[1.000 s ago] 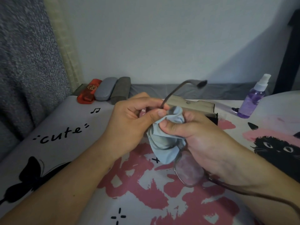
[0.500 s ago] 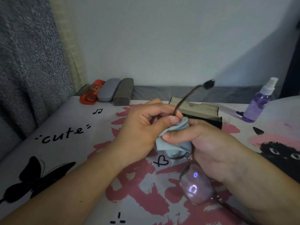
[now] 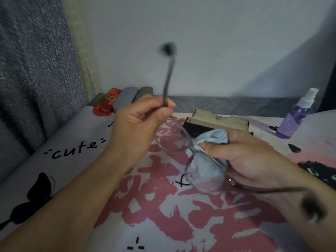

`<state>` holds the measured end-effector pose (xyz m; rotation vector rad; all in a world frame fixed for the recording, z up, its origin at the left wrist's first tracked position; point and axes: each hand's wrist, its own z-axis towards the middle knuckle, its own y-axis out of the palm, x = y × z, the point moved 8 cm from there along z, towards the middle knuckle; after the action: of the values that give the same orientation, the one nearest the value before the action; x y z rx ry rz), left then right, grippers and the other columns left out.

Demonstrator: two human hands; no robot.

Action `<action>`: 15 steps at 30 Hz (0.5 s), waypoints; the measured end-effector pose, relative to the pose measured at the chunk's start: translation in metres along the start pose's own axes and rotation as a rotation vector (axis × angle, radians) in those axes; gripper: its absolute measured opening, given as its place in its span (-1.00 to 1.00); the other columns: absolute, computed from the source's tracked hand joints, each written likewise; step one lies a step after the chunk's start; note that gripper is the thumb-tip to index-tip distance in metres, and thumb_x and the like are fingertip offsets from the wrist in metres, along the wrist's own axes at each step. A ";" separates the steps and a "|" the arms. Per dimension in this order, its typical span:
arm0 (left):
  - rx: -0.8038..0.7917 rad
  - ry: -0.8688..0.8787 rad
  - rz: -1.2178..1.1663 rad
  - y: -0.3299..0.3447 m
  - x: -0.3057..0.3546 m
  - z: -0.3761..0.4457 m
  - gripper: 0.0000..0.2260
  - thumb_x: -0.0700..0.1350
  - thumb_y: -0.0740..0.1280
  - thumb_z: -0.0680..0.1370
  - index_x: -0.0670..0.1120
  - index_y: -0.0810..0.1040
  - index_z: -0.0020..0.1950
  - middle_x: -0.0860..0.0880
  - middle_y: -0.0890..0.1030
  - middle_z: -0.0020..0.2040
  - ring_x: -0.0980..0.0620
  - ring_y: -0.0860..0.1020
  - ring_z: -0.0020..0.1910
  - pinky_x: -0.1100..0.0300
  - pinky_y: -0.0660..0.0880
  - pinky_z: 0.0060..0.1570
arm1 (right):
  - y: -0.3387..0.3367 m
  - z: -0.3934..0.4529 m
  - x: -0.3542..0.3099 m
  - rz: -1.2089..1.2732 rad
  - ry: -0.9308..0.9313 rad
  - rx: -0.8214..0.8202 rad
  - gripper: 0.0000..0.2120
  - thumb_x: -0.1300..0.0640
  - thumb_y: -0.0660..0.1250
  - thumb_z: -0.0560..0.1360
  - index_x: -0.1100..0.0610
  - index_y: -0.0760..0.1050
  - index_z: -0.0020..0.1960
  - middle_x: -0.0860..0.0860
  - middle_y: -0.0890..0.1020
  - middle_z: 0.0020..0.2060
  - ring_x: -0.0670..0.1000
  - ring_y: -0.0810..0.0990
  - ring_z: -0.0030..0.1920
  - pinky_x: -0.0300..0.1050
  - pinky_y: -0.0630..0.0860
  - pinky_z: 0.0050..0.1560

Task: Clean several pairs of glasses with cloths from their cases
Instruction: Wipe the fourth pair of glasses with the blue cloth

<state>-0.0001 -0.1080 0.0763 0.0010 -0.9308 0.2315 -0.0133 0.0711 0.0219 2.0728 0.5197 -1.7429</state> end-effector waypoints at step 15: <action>-0.235 0.085 0.016 0.017 0.011 -0.008 -0.84 -0.16 0.46 0.51 -0.03 0.68 0.09 -0.12 0.65 -0.08 -0.13 0.62 -0.05 0.13 0.59 0.02 | 0.010 -0.011 -0.005 0.015 0.084 -0.349 -0.66 0.26 0.38 0.46 0.31 0.61 0.22 0.22 0.68 0.17 0.18 0.67 0.19 -0.05 0.61 0.15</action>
<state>0.0089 -0.0881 0.0791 -0.2315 -0.8694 0.1350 0.0000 0.0677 0.0291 1.8998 0.7708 -1.4400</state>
